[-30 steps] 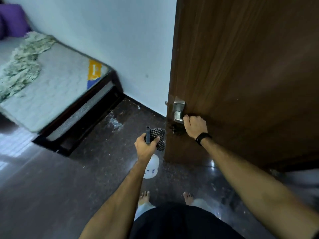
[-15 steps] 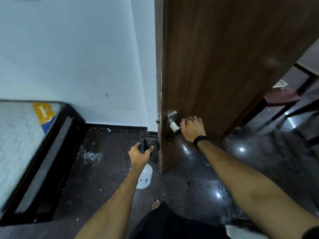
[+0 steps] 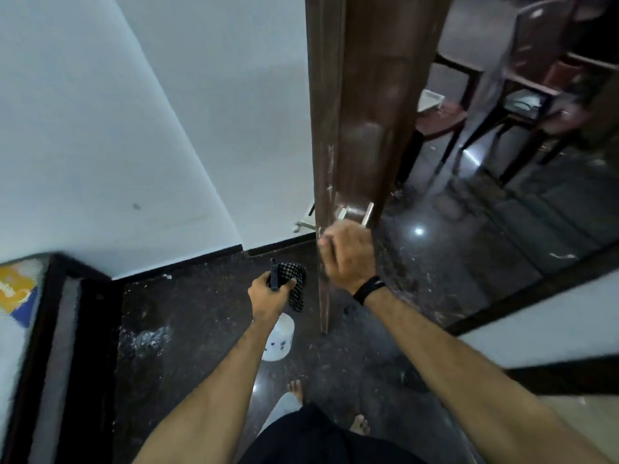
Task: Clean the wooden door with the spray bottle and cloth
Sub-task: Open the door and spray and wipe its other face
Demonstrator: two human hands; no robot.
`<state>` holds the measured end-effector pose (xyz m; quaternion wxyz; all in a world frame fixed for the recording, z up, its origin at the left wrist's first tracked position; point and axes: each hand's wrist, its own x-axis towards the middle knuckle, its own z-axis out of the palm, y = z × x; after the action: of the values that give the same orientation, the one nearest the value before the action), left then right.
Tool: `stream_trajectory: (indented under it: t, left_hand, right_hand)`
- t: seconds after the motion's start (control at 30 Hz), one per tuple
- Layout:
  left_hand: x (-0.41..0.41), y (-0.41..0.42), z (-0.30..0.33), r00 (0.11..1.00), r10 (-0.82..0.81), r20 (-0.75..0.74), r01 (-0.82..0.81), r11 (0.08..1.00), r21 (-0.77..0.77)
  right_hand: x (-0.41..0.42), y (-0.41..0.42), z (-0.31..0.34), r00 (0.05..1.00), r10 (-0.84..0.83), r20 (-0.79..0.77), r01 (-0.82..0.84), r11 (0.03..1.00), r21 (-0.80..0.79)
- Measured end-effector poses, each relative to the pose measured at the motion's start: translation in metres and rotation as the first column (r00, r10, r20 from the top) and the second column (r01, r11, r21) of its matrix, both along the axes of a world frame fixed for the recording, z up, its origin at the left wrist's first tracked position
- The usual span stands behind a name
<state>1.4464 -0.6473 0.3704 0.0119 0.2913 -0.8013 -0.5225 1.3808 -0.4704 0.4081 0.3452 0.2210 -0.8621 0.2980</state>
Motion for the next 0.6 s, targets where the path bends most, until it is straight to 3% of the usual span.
stream_trajectory:
  t: [0.07,0.13,0.23,0.33,0.47,0.6]
  left_hand:
    - [0.000,0.014,0.002,0.997,-0.082,-0.004,0.082,0.996,0.023]
    - [-0.003,0.027,0.005,0.980,-0.193,-0.048,0.194,0.981,0.015]
    - [-0.012,0.035,0.008,0.943,-0.324,-0.079,0.326,0.945,0.025]
    - [-0.022,0.034,0.002,0.916,-0.397,-0.055,0.400,0.914,0.069]
    - [-0.033,0.038,-0.008,0.862,-0.506,-0.025,0.506,0.858,0.090]
    - [-0.037,0.054,-0.012,0.808,-0.589,0.005,0.587,0.806,0.072]
  right_hand:
    - [0.021,-0.006,0.008,0.988,0.144,-0.052,-0.134,0.978,0.162]
    - [0.026,-0.011,0.009,0.988,0.147,-0.041,-0.127,0.939,0.320]
    - [0.020,-0.009,0.010,0.967,-0.075,0.242,-0.031,0.913,0.406]
    - [0.015,0.007,0.008,0.776,-0.410,0.480,0.143,0.855,0.499]
    - [0.022,0.034,0.008,0.611,-0.631,0.477,0.264,0.732,0.628]
    - [0.020,0.059,0.015,0.508,-0.734,0.451,0.290,0.639,0.712]
